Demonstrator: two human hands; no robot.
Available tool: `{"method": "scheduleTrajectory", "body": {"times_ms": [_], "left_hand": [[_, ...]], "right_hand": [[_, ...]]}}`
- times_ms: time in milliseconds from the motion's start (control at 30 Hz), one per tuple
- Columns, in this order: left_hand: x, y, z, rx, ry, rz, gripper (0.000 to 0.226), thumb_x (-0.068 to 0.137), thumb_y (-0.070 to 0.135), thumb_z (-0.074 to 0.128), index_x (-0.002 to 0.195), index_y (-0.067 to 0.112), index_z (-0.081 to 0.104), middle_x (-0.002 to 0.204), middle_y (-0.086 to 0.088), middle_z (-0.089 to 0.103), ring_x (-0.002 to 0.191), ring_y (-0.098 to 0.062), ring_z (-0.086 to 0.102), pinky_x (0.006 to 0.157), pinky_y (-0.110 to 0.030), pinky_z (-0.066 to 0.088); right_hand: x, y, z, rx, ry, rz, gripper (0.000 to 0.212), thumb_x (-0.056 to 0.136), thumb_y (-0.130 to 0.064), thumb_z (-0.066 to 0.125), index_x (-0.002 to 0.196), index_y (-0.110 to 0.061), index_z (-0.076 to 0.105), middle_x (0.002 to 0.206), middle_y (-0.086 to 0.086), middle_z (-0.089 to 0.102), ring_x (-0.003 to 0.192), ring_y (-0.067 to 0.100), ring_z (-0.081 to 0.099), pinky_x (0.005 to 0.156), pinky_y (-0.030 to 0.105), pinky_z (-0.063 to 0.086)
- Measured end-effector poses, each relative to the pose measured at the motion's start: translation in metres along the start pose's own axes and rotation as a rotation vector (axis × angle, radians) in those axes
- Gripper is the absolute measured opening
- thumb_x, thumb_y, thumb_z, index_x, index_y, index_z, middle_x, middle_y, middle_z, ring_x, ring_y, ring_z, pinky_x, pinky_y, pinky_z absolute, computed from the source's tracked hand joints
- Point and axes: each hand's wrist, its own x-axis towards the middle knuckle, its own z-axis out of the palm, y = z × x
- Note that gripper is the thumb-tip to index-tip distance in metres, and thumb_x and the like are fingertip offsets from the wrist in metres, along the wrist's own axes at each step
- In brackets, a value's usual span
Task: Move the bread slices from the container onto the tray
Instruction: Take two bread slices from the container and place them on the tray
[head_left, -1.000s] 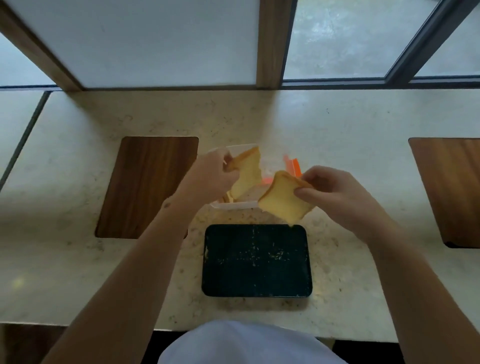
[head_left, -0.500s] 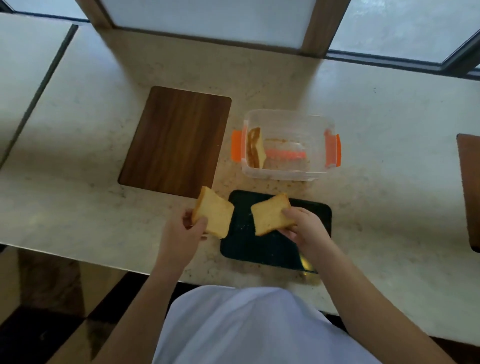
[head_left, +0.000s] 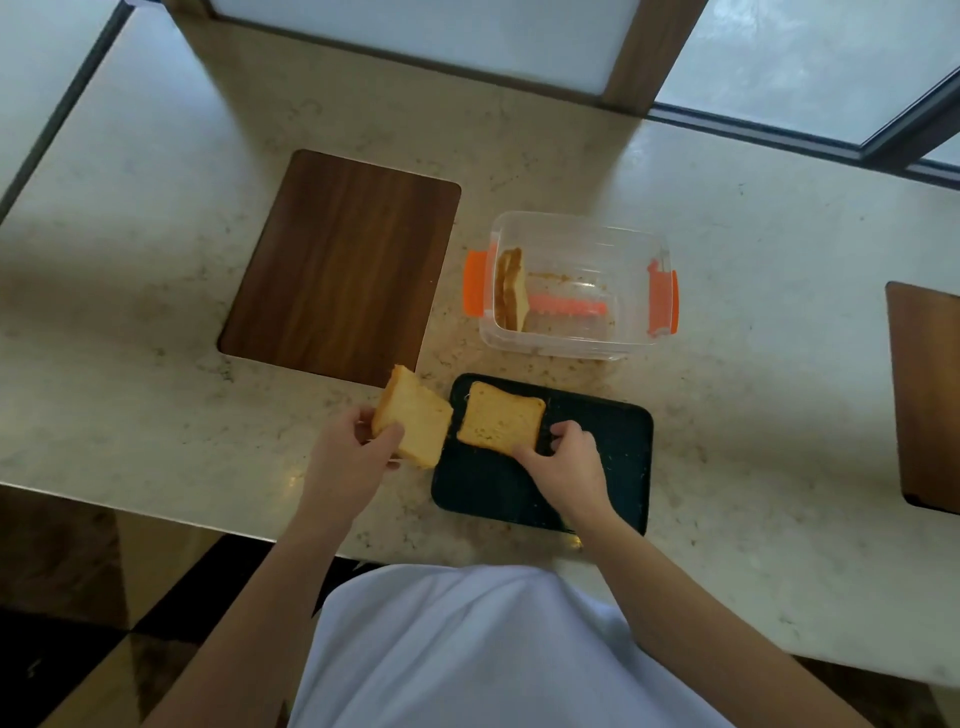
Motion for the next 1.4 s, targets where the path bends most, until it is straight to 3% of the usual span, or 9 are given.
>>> {"method": "scheduleTrajectory", "body": {"times_ms": [133,467,667,833,900,1033,1133,1233,1400], "left_hand": [[0.007,0.001,0.002,0.019,-0.023,0.031,0.030,0.092,0.028,0.068,0.120,0.017,0.061,0.102,0.001,0.070,0.079,-0.013,0.072,0.072,-0.036,0.063],[0.021,0.001,-0.013,0.098,0.000,0.054,0.034,0.093,0.032,0.067,0.123,0.017,0.060,0.104,0.003,0.067,0.084,-0.014,0.069,0.078,-0.039,0.061],[0.018,-0.002,-0.015,0.045,-0.005,0.052,0.029,0.093,0.027,0.067,0.120,0.017,0.060,0.102,0.005,0.066,0.085,-0.014,0.068,0.067,-0.025,0.057],[0.005,-0.007,-0.002,-0.047,-0.037,0.024,0.023,0.093,0.026,0.067,0.114,0.021,0.060,0.102,0.002,0.068,0.083,-0.014,0.071,0.073,-0.033,0.062],[0.000,-0.008,0.007,-0.085,-0.069,0.030,0.024,0.092,0.025,0.068,0.114,0.021,0.060,0.102,0.002,0.069,0.081,-0.009,0.071,0.071,-0.030,0.062],[-0.010,-0.006,0.032,-0.289,-0.200,-0.056,0.028,0.091,0.017,0.070,0.116,0.021,0.057,0.110,-0.005,0.068,0.089,-0.015,0.072,0.067,-0.026,0.060],[-0.015,-0.005,0.050,-0.308,-0.264,-0.070,0.036,0.092,0.012,0.069,0.123,0.018,0.053,0.114,-0.009,0.064,0.094,-0.022,0.071,0.068,-0.030,0.061],[-0.020,-0.008,0.060,-0.238,-0.313,-0.084,0.028,0.096,0.020,0.064,0.122,0.018,0.054,0.114,-0.006,0.064,0.095,-0.022,0.070,0.067,-0.027,0.061],[-0.020,-0.023,0.066,0.265,-0.224,0.239,0.018,0.098,0.029,0.060,0.098,0.014,0.070,0.082,0.002,0.067,0.072,-0.009,0.060,0.063,-0.027,0.046]], "right_hand": [[0.004,-0.004,0.001,-0.202,0.029,-0.144,0.081,0.077,-0.046,0.080,0.140,-0.014,0.039,0.128,0.006,0.051,0.115,0.024,0.054,0.092,0.046,0.052],[0.019,-0.026,0.012,-0.351,0.004,-0.213,0.090,0.074,-0.045,0.083,0.142,-0.011,0.034,0.133,0.010,0.048,0.115,0.033,0.055,0.085,0.049,0.055],[0.024,-0.031,0.013,-0.335,-0.003,-0.181,0.092,0.073,-0.046,0.083,0.143,-0.011,0.033,0.136,0.011,0.046,0.114,0.033,0.056,0.084,0.046,0.054],[0.005,-0.022,0.006,-0.030,0.105,-0.141,0.075,0.078,-0.059,0.073,0.133,-0.017,0.045,0.129,0.003,0.045,0.110,0.018,0.052,0.087,0.039,0.052],[-0.007,-0.019,0.001,0.163,-0.002,-0.080,0.063,0.082,-0.061,0.068,0.127,-0.020,0.052,0.123,-0.002,0.054,0.099,0.008,0.058,0.079,0.030,0.053],[-0.028,-0.006,-0.007,0.545,-0.387,0.105,0.044,0.090,-0.048,0.068,0.121,-0.017,0.066,0.107,-0.001,0.074,0.094,0.012,0.072,0.077,0.028,0.059],[-0.034,0.005,-0.015,0.678,-0.386,0.134,0.034,0.091,-0.035,0.071,0.119,-0.016,0.068,0.104,0.007,0.076,0.094,0.017,0.072,0.079,0.030,0.057],[-0.034,0.016,-0.022,0.656,-0.343,0.129,0.033,0.092,-0.030,0.070,0.122,-0.016,0.066,0.105,0.008,0.074,0.095,0.018,0.071,0.079,0.029,0.056],[-0.030,0.028,-0.019,0.499,-0.258,0.101,0.031,0.092,-0.025,0.070,0.121,-0.016,0.064,0.104,0.003,0.071,0.091,0.014,0.070,0.069,0.022,0.054]]}}
